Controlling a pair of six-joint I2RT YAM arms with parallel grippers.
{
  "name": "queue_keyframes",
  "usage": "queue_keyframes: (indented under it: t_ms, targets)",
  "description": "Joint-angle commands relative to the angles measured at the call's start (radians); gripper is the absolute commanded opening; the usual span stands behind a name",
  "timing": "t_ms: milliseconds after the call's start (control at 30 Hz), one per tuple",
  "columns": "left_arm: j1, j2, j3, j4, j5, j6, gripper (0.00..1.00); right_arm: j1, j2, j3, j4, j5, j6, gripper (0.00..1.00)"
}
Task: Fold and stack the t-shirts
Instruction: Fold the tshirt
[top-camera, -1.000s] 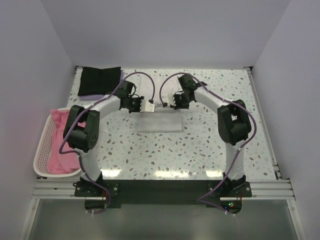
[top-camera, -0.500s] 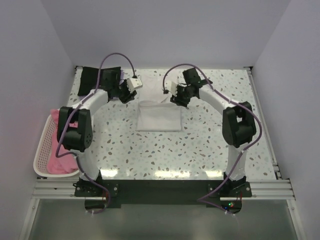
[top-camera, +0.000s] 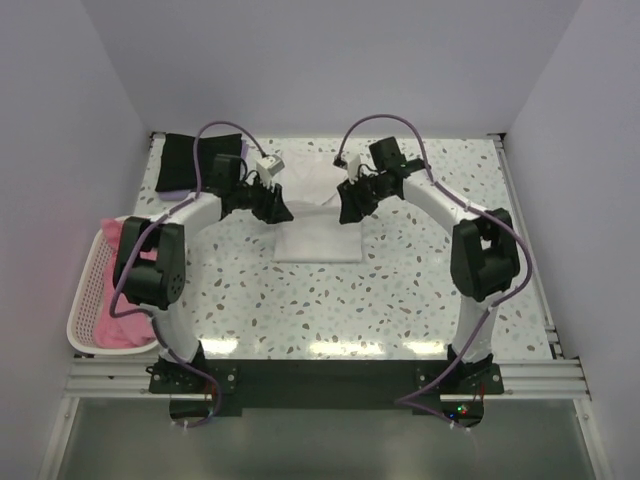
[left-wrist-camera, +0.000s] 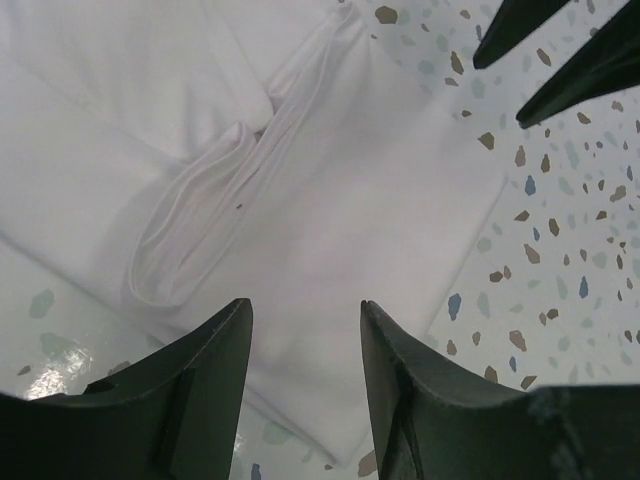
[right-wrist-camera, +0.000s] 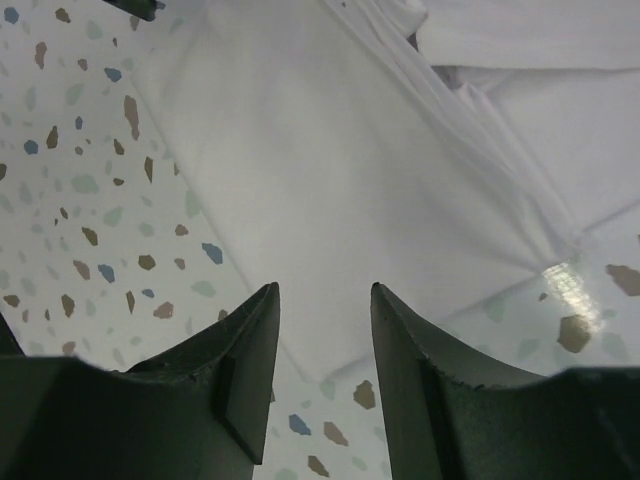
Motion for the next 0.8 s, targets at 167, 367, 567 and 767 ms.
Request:
queue_keyframes:
  t_ms: [167,367,567,767]
  targets:
    - [0.008,0.225,0.146,0.026,-0.044,-0.128,0.47,0.007,0.127,-0.038,0.045,-0.044,0.152,0.42]
    - [0.042,0.283,0.156,0.007,-0.147,-0.153,0.45,0.004,0.209,-0.032,0.033,0.013,0.123,0.39]
    - [0.08,0.181,0.094,0.059,-0.012,-0.125,0.51,0.002,0.19,-0.052,0.019,0.005,0.112,0.36]
    - [0.054,0.007,-0.031,0.124,0.157,-0.166,0.52,0.005,0.059,-0.065,0.031,-0.113,0.189,0.36]
